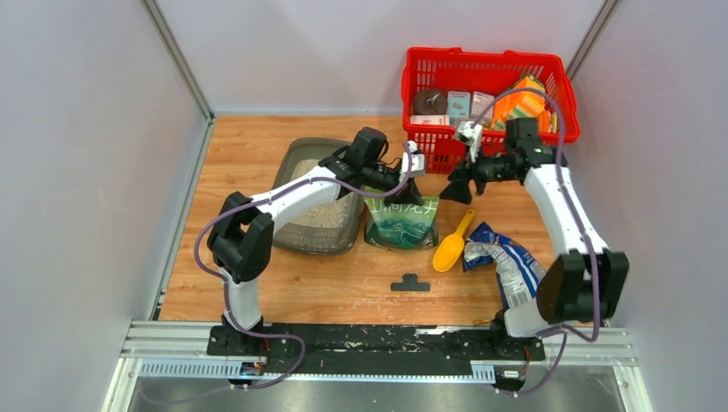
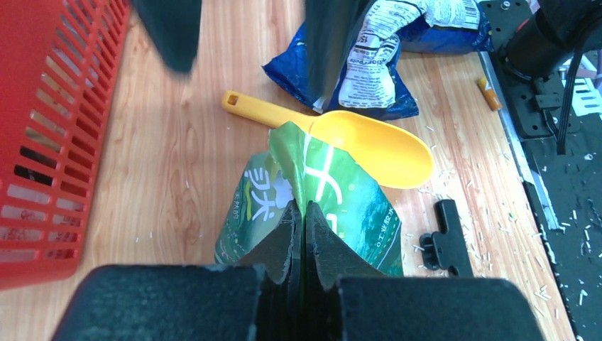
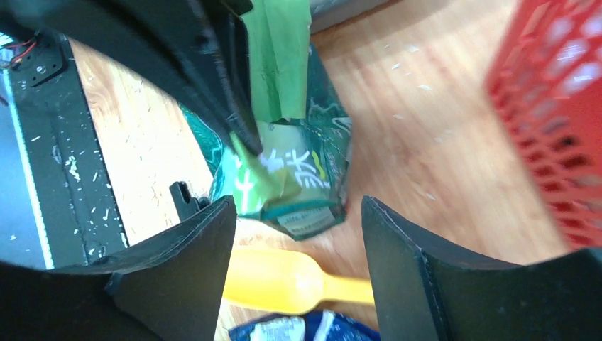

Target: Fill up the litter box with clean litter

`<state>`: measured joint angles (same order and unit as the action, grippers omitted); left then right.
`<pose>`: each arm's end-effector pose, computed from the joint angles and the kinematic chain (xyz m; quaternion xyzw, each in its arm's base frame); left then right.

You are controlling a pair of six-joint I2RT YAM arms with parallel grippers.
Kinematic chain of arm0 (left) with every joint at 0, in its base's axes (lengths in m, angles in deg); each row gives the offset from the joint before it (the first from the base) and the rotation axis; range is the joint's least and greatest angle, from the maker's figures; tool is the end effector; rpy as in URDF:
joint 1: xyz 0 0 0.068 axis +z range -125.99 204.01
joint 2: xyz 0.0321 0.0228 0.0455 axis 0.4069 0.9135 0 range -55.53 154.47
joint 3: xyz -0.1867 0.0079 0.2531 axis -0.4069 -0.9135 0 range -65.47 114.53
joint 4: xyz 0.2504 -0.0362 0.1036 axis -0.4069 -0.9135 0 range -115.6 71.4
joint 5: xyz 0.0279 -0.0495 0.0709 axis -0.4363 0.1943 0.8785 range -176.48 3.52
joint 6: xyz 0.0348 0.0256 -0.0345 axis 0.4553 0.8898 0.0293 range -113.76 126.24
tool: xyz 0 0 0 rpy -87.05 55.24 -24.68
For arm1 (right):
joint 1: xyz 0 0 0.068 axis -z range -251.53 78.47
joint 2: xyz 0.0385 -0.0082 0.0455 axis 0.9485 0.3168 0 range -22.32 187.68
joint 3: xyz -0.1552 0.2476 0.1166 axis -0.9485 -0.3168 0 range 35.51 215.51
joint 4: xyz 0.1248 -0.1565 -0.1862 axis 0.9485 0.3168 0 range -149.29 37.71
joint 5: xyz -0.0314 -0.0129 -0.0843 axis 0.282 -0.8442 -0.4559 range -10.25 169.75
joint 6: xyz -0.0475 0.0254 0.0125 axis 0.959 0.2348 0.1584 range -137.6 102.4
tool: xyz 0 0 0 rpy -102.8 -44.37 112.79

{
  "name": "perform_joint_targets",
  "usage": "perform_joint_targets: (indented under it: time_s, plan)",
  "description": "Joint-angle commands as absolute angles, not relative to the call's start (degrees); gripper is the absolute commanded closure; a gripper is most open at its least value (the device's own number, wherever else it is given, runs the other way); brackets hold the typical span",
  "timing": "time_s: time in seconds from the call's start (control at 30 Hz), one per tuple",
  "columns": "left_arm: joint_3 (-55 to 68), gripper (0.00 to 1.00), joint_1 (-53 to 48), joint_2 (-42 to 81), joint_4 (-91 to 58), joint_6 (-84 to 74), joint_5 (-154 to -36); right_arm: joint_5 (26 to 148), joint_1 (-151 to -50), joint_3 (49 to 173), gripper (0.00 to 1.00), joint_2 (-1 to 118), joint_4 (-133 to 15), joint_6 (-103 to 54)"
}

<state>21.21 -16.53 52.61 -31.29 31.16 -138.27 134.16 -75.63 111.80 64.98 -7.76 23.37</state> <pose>0.3288 -0.3200 0.3122 0.6018 0.5581 -0.4395 0.3649 0.3111 0.0530 0.3447 -0.4313 0.7564 0.3546 0.3407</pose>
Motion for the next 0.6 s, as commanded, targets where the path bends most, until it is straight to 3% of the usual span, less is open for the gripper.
perform_joint_targets:
  time_s: [0.0,0.27,0.43,0.57]
  plan:
    - [20.49,1.00,-15.02,51.78,-29.33,30.06,-136.58,136.79,-73.55,116.21,0.31,53.10,5.49,31.36]
    - [20.58,1.00,-15.10,52.40,-23.35,23.39,-132.89,131.88,-81.53,103.30,0.34,42.02,15.60,48.21]
    - [20.58,1.00,-14.93,52.84,-20.89,16.90,-133.41,128.62,-90.05,89.76,0.41,35.17,2.64,49.03]
    - [21.46,1.00,-14.93,54.33,-19.56,11.34,-135.35,126.78,-95.69,81.84,0.50,37.87,-7.68,45.68]
